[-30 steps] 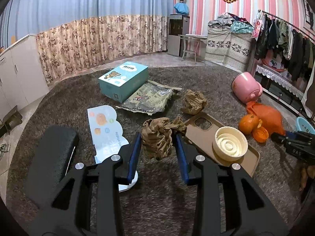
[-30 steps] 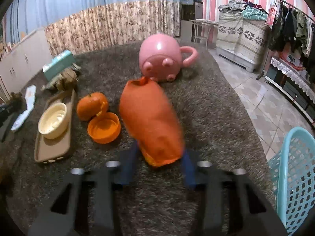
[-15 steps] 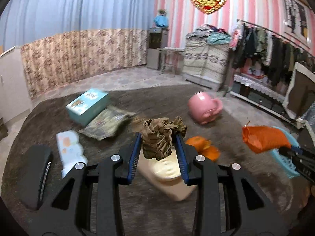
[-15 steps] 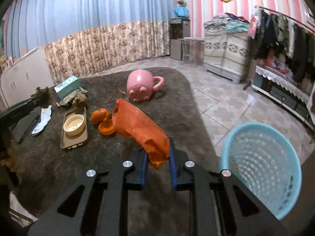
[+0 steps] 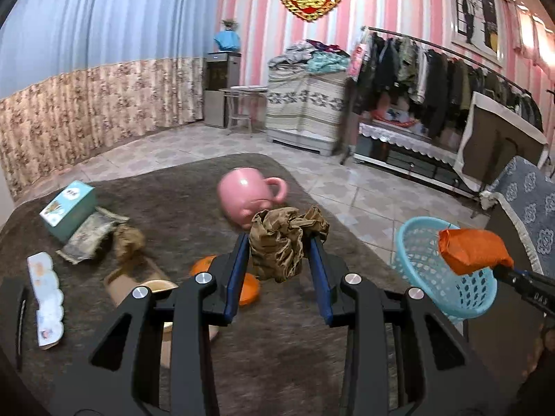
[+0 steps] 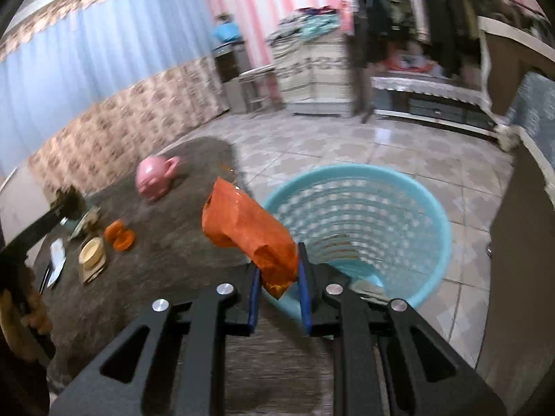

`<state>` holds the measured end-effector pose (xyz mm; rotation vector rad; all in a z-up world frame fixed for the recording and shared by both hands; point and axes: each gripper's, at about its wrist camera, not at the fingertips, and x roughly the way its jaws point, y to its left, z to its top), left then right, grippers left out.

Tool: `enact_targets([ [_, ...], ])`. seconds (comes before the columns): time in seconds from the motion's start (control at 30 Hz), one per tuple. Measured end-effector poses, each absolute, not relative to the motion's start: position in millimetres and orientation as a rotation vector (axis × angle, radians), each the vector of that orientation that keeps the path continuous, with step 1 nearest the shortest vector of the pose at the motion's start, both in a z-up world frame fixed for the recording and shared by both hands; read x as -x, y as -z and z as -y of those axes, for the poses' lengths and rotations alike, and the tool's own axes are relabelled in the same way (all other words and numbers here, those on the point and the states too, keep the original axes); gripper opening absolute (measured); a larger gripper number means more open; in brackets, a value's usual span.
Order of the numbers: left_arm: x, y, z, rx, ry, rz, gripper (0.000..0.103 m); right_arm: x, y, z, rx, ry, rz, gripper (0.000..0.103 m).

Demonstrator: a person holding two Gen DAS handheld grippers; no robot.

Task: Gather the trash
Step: 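Carry the brown paper bag and orange plastic bag over the blue basket, then open both grippers to drop the bags into the basket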

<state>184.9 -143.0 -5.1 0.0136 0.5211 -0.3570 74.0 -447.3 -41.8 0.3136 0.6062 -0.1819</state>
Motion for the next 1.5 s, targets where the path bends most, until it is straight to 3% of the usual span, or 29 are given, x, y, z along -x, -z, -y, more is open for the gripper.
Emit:
enact_targets([
  [0.97, -188, 17, 327, -0.082, 0.645, -0.53, 0.034, -86, 76, 514, -0.38, 0.337, -0.676, 0.019],
  [1.4, -206, 49, 397, -0.175, 0.705, -0.592, 0.034, -91, 84, 516, -0.376, 0.376, -0.698, 0.019],
  [1.5, -210, 52, 397, -0.157, 0.719, -0.604, 0.038, -92, 83, 516, -0.364, 0.376, -0.701, 0.019],
])
